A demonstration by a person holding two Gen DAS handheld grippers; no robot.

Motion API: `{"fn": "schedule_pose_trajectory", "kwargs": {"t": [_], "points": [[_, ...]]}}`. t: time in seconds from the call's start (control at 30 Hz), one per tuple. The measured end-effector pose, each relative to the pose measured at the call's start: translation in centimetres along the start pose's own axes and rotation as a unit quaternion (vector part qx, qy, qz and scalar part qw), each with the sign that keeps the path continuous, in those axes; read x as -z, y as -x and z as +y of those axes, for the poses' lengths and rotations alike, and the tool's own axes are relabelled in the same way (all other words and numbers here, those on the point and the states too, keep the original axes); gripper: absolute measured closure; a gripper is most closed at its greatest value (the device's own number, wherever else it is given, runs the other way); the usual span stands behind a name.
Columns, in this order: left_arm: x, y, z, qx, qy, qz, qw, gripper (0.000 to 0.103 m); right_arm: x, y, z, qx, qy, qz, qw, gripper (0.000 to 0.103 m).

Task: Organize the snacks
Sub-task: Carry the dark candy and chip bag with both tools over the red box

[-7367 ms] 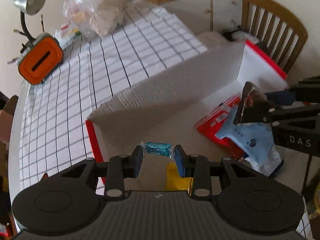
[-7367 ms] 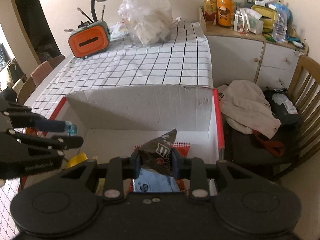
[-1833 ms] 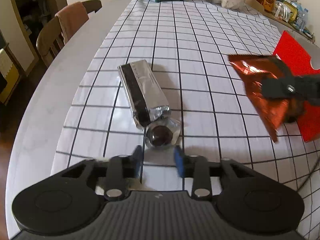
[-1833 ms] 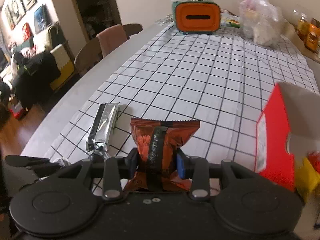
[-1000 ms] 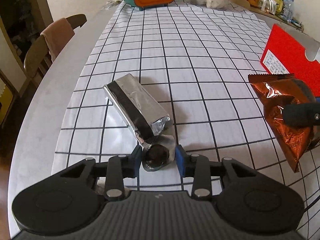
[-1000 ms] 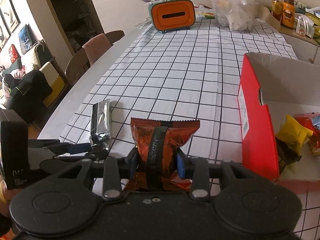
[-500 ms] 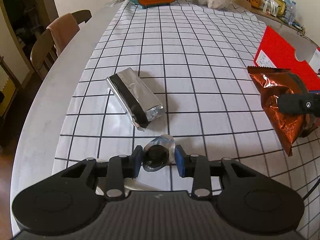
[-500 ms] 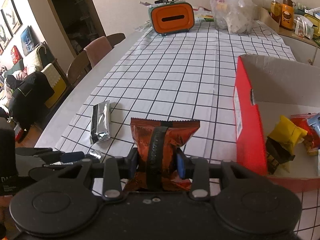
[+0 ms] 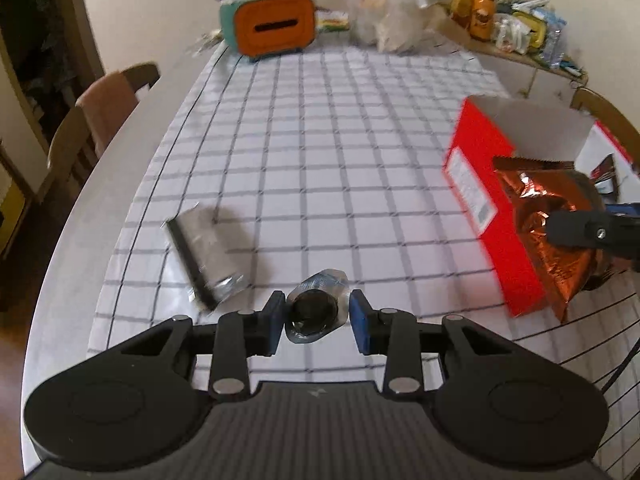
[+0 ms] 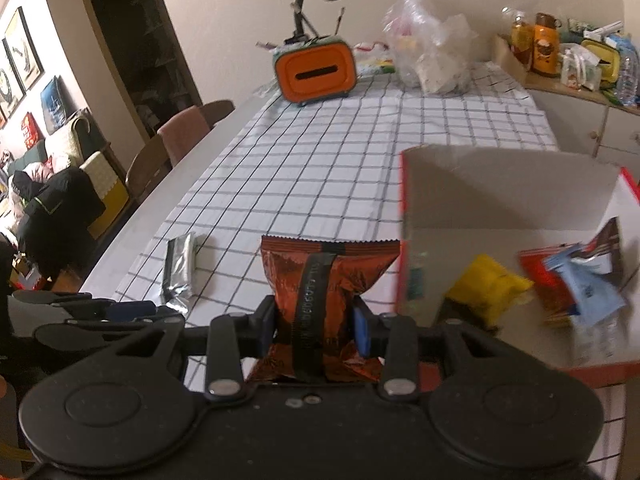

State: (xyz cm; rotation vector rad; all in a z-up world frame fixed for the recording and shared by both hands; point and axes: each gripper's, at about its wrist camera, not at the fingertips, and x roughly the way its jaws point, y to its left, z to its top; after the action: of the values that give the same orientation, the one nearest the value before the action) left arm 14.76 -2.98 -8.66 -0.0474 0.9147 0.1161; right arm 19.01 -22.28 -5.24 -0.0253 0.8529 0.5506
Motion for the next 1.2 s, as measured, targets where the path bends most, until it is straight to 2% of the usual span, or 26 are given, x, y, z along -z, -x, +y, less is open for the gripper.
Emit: {"fn": "schedule_pose_trajectory", "kwargs": {"t": [0.27, 0.53, 0.9, 1.2], "points": [[-3.6, 2.0, -5.2, 0.016, -0.008, -0.034, 0.9993, 0.070, -1.0, 3.0, -4.6, -0.030, -0.031, -0.019, 0.999, 0.067], [-6.6, 2.6, -10.9, 0.036, -0.027, -0.051, 0.9977, 0.070, -1.8, 5.1, -9.7, 0.006, -0.021, -0.038, 0.999, 0.067], [-8.8, -0.5, -18.7, 0.058, -0.065, -0.021, 0.9960, 0.069, -1.2, 5.7, -16.7, 0.067, -0.026, -0.031, 0.997, 0.067], [-10.5, -4.7, -22.8, 0.040, -0.078, 0.018, 0.9960, 0.069, -1.2, 4.1, -20.6, 0.092, -0.031, -0.009, 0.995, 0.067]]}}
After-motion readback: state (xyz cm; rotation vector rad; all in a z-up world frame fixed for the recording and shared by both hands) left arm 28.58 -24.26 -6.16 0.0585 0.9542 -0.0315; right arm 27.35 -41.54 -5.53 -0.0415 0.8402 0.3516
